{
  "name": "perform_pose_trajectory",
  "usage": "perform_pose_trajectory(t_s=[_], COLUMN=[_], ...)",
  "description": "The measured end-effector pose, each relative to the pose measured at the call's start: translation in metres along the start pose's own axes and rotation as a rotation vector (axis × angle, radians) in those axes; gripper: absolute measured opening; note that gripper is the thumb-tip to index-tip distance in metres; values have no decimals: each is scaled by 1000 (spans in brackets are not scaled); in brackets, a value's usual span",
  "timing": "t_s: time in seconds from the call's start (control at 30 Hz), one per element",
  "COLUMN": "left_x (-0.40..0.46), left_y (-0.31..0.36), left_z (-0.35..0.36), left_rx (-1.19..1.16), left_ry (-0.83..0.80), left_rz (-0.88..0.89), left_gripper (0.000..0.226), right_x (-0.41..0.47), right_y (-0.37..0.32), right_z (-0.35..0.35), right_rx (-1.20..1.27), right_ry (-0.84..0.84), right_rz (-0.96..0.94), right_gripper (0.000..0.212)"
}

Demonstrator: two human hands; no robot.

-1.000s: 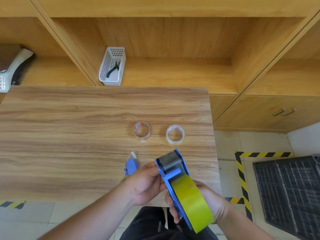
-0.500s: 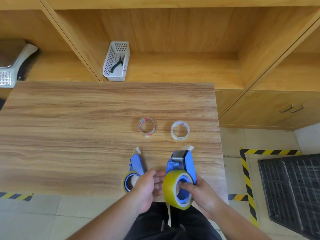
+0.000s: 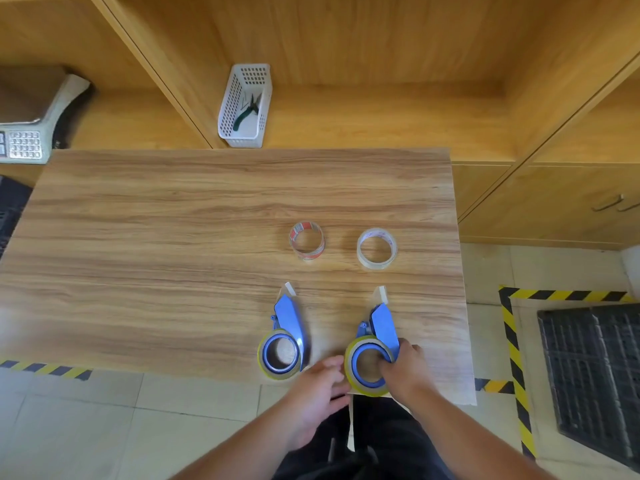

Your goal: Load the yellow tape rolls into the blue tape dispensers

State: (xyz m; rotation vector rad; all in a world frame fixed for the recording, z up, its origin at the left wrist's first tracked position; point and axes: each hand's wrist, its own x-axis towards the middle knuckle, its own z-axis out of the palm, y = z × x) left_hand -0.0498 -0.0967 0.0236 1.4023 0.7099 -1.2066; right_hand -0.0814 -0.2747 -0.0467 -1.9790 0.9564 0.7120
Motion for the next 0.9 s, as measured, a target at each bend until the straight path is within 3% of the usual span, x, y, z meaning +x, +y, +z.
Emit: perform_pose_trajectory(t_s=[0.4, 0.7, 0.9], left_x=[27, 20, 25], left_y=[-11, -10, -13], left_z=[-6, -3, -16], left_rx=[27, 202, 299], left_ry=[1, -40, 84], left_rz=[-63, 19, 99], left_gripper=[42, 41, 56], right_x=[9, 9, -6], right_y=[-8, -5, -7], right_z=[15, 16, -2], right_rx=[-138, -73, -103], right_ry=[75, 43, 30], right_rz=[-32, -27, -73], right_gripper=[52, 60, 72])
